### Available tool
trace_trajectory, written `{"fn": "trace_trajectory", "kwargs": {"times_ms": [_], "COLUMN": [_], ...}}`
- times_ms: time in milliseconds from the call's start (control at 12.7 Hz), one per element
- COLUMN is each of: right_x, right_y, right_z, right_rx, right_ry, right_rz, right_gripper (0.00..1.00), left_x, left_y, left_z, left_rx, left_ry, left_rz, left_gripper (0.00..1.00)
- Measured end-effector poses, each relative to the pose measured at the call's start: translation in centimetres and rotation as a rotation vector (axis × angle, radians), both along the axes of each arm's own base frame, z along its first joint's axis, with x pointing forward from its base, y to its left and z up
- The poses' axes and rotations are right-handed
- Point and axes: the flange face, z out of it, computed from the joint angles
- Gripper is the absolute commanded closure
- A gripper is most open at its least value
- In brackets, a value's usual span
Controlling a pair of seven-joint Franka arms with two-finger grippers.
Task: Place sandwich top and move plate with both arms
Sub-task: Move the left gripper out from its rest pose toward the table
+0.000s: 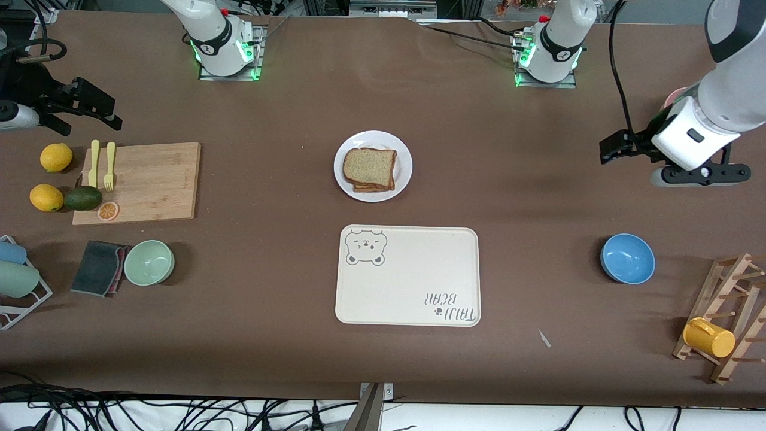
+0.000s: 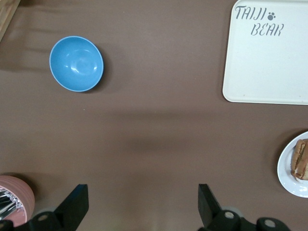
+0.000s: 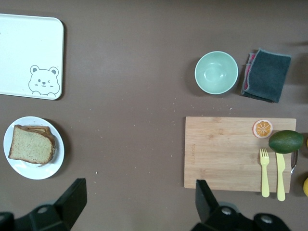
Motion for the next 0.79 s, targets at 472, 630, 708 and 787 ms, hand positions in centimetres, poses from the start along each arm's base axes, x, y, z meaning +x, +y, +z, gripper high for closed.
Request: {"fn": "trace_trajectory", "kwargs": {"times_ms": [472, 630, 708, 787], "right_x": [-0.3, -0.3, -0.3, -0.2], "right_y": [-1.8, -1.7, -1.7, -1.6], "right_z": [-0.3, -0.3, -0.3, -0.3], "right_rx": [0.002, 0.016, 0.023, 0.025], "right_ry": [0.033, 0.033, 0.033, 0.034], "right_rz": [-0.026, -0.028, -0.027, -0.027], "right_gripper": [0.0, 0.0, 0.0, 0.0], "left_x": [-0.3, -0.1, -0.1, -0.1], "left_y": [-2.2, -2.2, -2.2, -2.2], "left_z": [0.3, 0.4, 0.4, 0.4], "left_rx": [-0.003, -0.005, -0.005, -0.005], "left_ry": [-0.008, -0.019, -0.022, -0.022], "left_rz": [-0.039, -0.039, -0.039, -0.038], "left_gripper": [0.0, 0.0, 0.0, 0.0]}}
